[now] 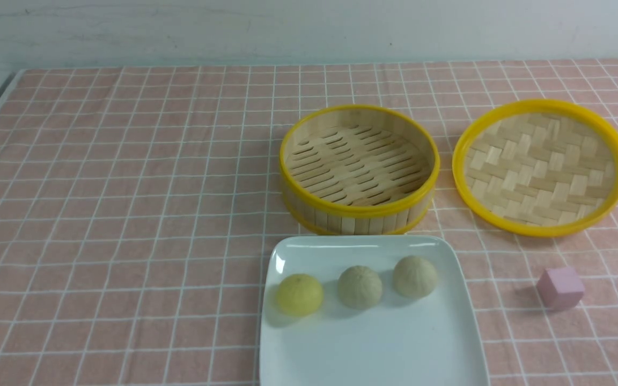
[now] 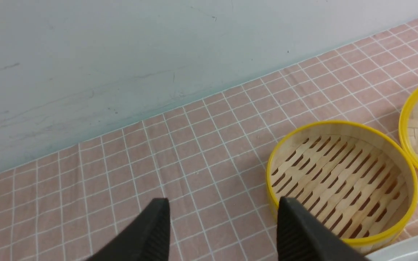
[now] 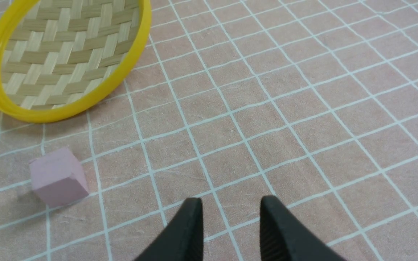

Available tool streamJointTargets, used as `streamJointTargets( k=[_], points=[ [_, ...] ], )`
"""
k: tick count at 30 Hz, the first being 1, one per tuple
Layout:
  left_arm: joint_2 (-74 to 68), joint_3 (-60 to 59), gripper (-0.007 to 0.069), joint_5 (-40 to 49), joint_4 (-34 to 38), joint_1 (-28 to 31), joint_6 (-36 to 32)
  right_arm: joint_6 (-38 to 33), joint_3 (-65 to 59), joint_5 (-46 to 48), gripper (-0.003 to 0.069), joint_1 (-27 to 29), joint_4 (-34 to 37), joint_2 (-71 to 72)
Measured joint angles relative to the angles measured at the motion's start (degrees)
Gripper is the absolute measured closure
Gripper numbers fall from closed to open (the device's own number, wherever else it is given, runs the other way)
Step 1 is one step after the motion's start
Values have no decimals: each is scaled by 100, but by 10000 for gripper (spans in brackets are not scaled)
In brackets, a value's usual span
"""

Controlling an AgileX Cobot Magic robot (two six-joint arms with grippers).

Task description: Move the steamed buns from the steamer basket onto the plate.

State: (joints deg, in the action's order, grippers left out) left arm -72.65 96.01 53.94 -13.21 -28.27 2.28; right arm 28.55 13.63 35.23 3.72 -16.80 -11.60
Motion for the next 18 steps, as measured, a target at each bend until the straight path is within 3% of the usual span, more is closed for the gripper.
streamJointTargets(
  k=[11,14,18],
  points=[
    [-76,-374,211,576,-226,29,304,0,0,0,416,0,0,0],
    [-27,-1123,211,188,-295,269,722,0,0,0,416,0,0,0],
    [460,-2793,211,-955,50,1001,973,0,0,0,416,0,0,0]
  ],
)
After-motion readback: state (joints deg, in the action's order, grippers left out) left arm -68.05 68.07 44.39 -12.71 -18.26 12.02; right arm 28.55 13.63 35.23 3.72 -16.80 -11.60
